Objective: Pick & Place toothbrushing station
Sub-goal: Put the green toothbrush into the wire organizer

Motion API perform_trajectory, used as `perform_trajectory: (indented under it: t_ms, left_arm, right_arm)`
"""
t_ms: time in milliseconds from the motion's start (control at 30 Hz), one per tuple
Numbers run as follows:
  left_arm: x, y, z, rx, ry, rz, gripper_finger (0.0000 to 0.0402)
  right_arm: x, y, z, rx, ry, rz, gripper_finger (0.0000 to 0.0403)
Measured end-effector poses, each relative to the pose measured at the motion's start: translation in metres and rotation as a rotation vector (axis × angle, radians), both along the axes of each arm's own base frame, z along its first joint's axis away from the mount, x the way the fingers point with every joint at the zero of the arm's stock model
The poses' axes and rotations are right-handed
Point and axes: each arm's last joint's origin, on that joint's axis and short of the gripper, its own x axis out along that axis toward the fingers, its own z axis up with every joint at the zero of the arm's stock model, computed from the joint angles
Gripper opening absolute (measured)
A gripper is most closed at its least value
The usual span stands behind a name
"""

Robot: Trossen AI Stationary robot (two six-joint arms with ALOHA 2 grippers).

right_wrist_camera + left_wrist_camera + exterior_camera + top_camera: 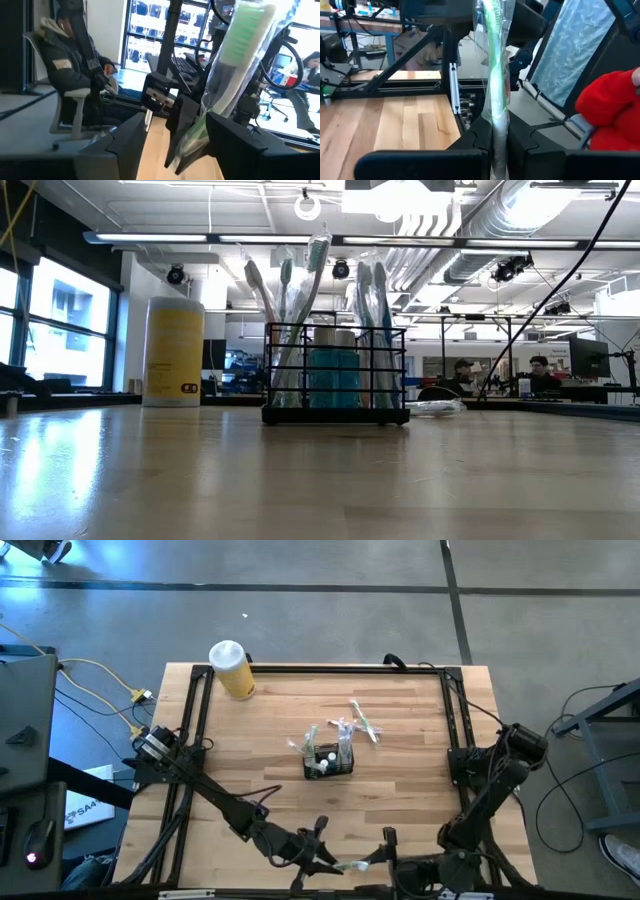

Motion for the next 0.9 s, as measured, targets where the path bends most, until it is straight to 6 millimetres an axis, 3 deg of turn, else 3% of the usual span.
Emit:
perform_trajectory:
  t_ms: [267, 433, 900]
  left_arm:
    - [-0.001, -0.002, -0.001, 0.048, -0.011, -0.056, 0.0016]
    - [-0.001, -0.003, -0.001, 0.05, -0.011, -0.073, 0.0015]
    - [-0.001, -0.002, -0.004, 0.104, -0.008, -0.066, 0.0015]
  right_arm:
    - [-0.007, 0.004, -0.005, 0.15, 0.051, -0.051, 0.021]
    - [-0.01, 0.004, -0.002, 0.144, 0.021, -0.117, 0.021]
    - [0.02, -0.016, 0.002, 0.136, 0.001, 0.01, 0.0203]
